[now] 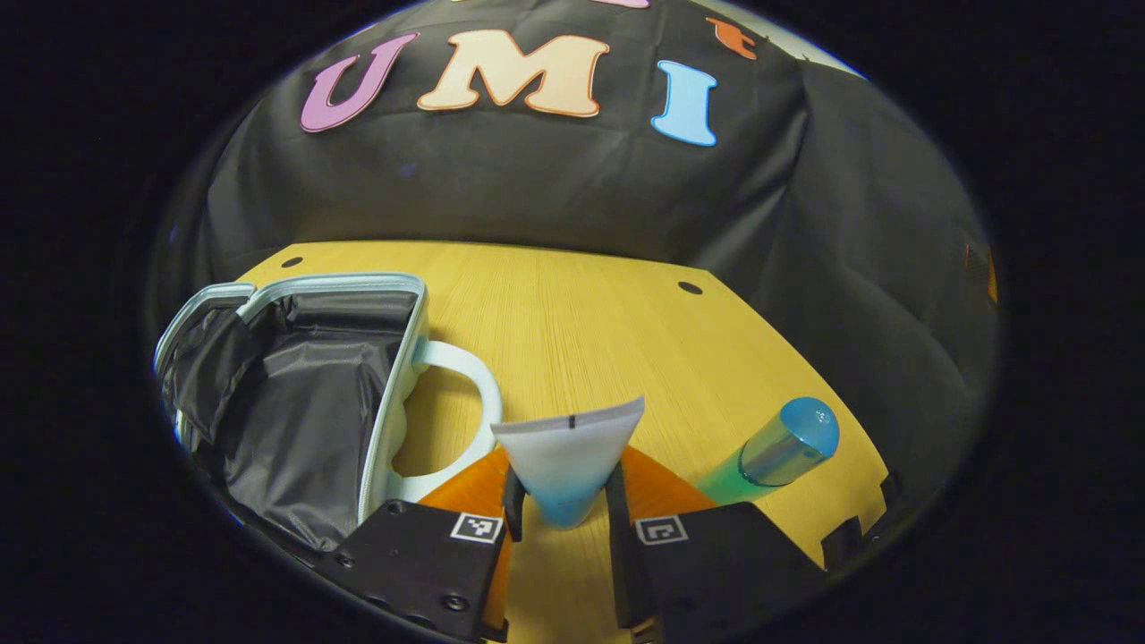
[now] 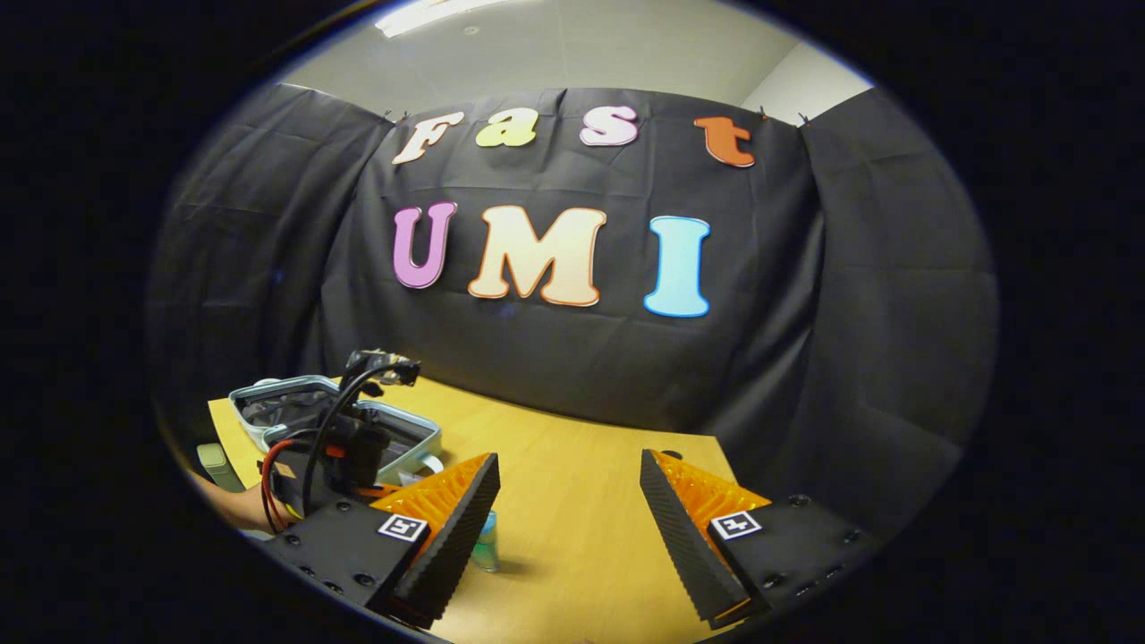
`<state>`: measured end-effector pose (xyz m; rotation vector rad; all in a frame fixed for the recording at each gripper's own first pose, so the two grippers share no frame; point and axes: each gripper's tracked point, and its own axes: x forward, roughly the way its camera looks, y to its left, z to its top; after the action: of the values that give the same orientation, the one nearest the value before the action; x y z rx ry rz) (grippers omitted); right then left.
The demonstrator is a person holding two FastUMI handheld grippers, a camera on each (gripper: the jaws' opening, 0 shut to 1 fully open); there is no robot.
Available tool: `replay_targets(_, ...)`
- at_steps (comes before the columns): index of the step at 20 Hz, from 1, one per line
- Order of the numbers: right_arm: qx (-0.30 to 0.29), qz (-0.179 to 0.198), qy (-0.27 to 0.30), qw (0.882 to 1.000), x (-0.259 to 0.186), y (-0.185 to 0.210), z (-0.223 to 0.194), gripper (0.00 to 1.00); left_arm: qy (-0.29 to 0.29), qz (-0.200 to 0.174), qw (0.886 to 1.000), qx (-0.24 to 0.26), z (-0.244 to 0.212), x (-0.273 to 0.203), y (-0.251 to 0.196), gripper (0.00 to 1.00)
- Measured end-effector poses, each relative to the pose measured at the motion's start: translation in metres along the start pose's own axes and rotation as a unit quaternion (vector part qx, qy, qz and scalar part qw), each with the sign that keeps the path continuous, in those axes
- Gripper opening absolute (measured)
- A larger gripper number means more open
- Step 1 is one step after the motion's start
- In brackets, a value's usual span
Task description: First open the suitcase, pack the skin care products into it, and then close the suitcase.
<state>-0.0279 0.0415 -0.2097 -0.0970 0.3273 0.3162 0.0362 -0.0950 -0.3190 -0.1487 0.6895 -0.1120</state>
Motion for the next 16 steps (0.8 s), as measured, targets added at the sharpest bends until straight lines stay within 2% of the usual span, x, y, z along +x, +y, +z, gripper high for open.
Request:
replay_targets(3, 0.008, 0.021, -0.001, 1.0, 0.016, 0.022, -0.008, 0.99, -0.004, 0.0, 1.0, 0.011, 0.019, -0.016, 0.003, 0.36)
replay_targets(4, 0.015, 0.028, 0.001, 1.0, 0.023, 0.03, -0.012, 0.99, -0.007, 0.001, 1.0, 0.015, 0.026, -0.023, 0.003, 0.4)
replay_targets(5, 0.019, 0.035, 0.006, 0.999, 0.03, 0.038, -0.02, 0.99, -0.01, 0.008, 1.0, 0.017, 0.035, -0.031, 0.007, 0.36)
replay_targets(7, 0.024, 0.042, 0.022, 0.999, 0.043, 0.048, -0.042, 0.99, -0.012, 0.011, 1.0, 0.018, 0.05, -0.046, 0.01, 0.36)
replay_targets(8, 0.026, 0.043, 0.03, 0.998, 0.046, 0.051, -0.053, 0.99, -0.013, 0.012, 1.0, 0.019, 0.057, -0.054, 0.013, 0.39)
replay_targets(9, 0.03, 0.045, 0.04, 0.998, 0.05, 0.054, -0.065, 0.99, -0.018, 0.016, 0.999, 0.021, 0.065, -0.063, 0.015, 0.36)
replay_targets(10, 0.031, 0.048, 0.05, 0.997, 0.053, 0.058, -0.078, 1.0, -0.026, 0.02, 0.999, 0.024, 0.073, -0.073, 0.018, 0.39)
replay_targets(11, 0.032, 0.052, 0.059, 0.996, 0.055, 0.061, -0.09, 1.0, -0.038, 0.023, 0.999, 0.026, 0.083, -0.081, 0.019, 0.36)
replay_targets(16, 0.024, 0.07, 0.107, 0.991, 0.065, 0.072, -0.145, 0.99, -0.051, 0.047, 0.997, 0.026, 0.101, -0.117, 0.033, 0.36)
